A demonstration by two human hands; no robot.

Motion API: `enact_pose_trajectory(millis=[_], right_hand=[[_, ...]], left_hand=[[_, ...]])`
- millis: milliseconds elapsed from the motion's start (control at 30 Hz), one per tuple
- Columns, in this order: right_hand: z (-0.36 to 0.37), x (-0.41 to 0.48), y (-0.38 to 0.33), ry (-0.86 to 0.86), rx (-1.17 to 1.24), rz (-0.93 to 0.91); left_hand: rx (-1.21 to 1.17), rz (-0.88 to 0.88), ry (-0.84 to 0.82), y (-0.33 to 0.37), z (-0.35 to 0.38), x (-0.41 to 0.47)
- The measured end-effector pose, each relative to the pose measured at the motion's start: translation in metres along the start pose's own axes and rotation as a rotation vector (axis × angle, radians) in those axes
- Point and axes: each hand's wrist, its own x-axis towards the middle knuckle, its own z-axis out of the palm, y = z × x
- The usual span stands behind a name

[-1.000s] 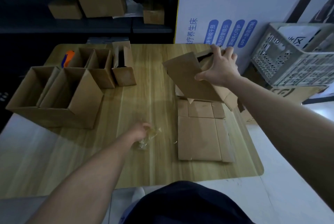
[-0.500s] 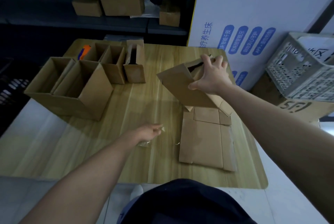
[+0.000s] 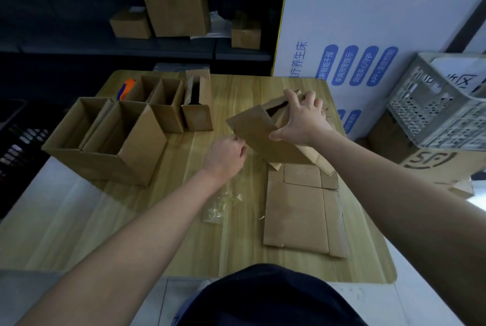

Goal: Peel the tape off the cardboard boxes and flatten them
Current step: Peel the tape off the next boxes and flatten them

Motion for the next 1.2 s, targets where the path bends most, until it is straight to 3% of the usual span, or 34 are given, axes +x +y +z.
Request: enact_pose_trajectory(millis=[100,333,433,567,633,767,1033,1200], right_hand=[[-0.001,-0.002,0.002,-0.003,0.001,0.018],[0.0,-0.004,0.011,-0.013,0.022,0.067],[0.002,-0.005,0.009,-0.007,0.019,0.076],[0.003,-0.005,0.003,-0.005,0.008,0.076],[0.004,-0.006,-0.002,-0.004,-0.002,0.075],[0.004,-0.006,-0.01,0.001,-0.021,0.053],[0.007,-0.007,-0.018,-0.01,-0.049,0.023],[0.009,-0.005,-0.022,-0.006,-0.072,0.007]], left_hand=[[-0.231,-0.09,0.096,0.009,-0.017,0.02],[-0.479,-0.319,-0.066,-0.023,-0.009,0.022],[-0.349,-0.302,-0.262,-0.043,0.016,-0.009],[-0.081,-0.287,-0.744,-0.059,0.054,-0.051],[-0.027,-0.25,-0.865,-0.059,0.061,-0.062],[0.032,-0.252,-0.783,-0.06,0.06,-0.062],[-0.034,-0.588,-0.683,-0.064,0.079,-0.068],[-0.098,-0.69,-0.572,-0.066,0.078,-0.068]])
